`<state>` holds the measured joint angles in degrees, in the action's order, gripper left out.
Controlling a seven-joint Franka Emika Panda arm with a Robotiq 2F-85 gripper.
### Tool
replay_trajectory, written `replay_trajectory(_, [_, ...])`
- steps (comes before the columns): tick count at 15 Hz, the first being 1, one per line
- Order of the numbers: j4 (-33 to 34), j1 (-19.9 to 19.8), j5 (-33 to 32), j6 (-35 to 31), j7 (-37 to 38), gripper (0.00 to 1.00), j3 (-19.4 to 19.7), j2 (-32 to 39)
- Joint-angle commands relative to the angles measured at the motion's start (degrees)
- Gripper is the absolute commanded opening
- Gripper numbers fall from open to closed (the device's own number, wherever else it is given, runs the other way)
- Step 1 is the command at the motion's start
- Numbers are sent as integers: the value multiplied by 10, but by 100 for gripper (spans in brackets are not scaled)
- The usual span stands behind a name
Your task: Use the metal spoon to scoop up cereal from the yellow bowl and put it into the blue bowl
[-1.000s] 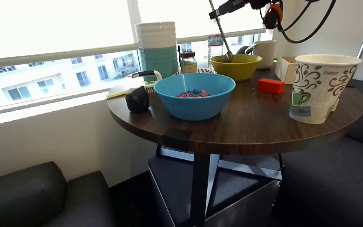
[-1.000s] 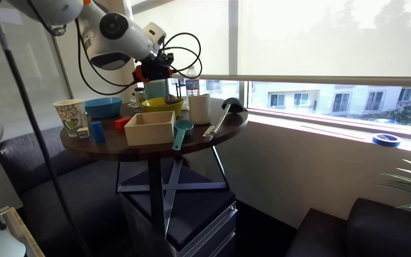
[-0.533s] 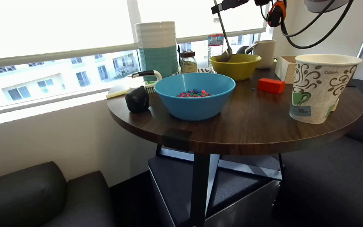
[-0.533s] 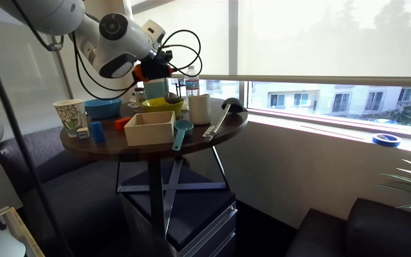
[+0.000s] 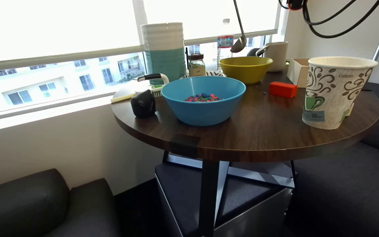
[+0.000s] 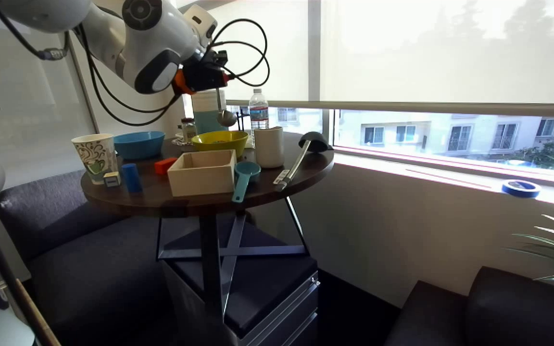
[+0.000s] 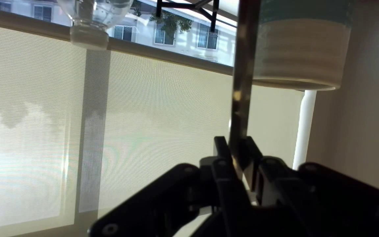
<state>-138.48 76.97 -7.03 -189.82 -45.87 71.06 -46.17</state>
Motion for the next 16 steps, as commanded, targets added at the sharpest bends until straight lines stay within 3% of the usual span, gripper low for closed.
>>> replay_trajectory(1, [-2, -32, -30, 47, 50, 4, -42, -17])
replay_trajectory(9, [-2, -47, -6, 165, 98, 4, -142, -66])
replay_trajectory(12, [-6, -31, 7, 198, 101, 4, -160, -85])
replay_trajectory(16, [-14, 22, 26, 219, 97, 4, -157, -114])
